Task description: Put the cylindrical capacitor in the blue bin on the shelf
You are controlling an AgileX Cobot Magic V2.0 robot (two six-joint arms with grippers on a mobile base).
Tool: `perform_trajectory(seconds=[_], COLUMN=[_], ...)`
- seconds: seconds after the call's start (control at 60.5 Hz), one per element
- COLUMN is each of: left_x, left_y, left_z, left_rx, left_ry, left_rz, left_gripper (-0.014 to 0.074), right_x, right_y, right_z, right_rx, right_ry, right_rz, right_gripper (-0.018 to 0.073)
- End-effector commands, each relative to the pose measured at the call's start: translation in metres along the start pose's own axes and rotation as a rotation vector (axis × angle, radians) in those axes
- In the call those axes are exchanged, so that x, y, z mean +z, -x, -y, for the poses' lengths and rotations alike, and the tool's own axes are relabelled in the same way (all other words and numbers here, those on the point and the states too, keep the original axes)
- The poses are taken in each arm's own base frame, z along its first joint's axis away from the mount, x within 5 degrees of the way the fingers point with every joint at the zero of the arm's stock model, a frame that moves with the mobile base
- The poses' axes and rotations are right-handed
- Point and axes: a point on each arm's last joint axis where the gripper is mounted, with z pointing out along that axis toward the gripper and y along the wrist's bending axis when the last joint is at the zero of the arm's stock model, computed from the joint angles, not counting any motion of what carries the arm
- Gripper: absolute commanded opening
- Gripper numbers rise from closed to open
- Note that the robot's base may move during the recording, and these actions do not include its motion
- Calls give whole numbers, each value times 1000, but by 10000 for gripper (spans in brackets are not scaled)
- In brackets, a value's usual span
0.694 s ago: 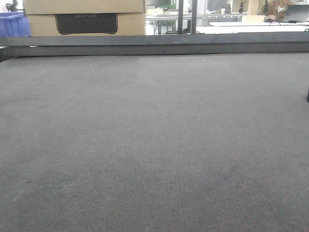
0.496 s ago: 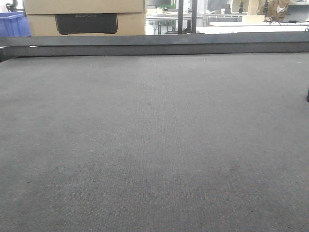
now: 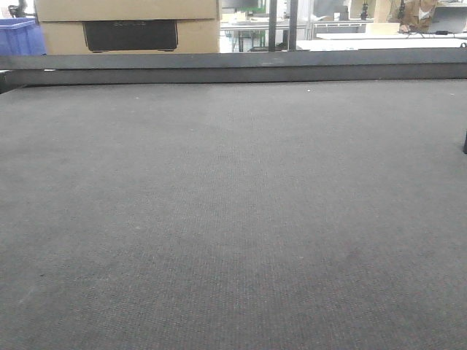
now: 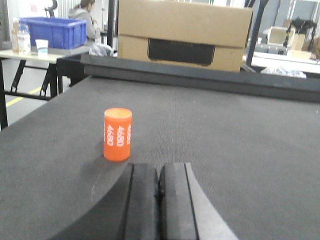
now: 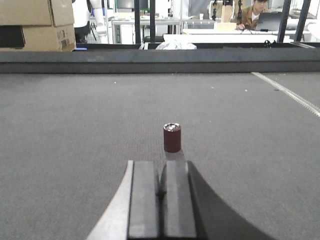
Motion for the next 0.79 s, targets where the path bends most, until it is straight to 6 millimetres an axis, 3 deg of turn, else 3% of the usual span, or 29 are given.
perform_trajectory(seconds=[0.0,0.281,0.397,0.463,0.611,0.777], left_x=[-1,-3,-11,-19,-20,-1], left_y=[9,25,57,80,121,148], left_z=[0,1,4,4,6,8], left_rx=[-6,88,164,174,171,167], left_ry=[1,-1,6,17,28,27], left_rz=[93,200,193,159,77,24], left_gripper=[-111,-111,-111,-104,72,344], right_x=[0,-2,-11,-25,-34,-9], right_y=[4,18,54,88,138,171], right_z=[0,1,-2,-5,-9,-11], right_rx=[-2,-2,7,6,3,4], right_ry=[-2,-9,4,16,27,24], right_rz=[54,187,249,297,308,245], right_gripper=[-160,-160,-160,-160,-160,-160])
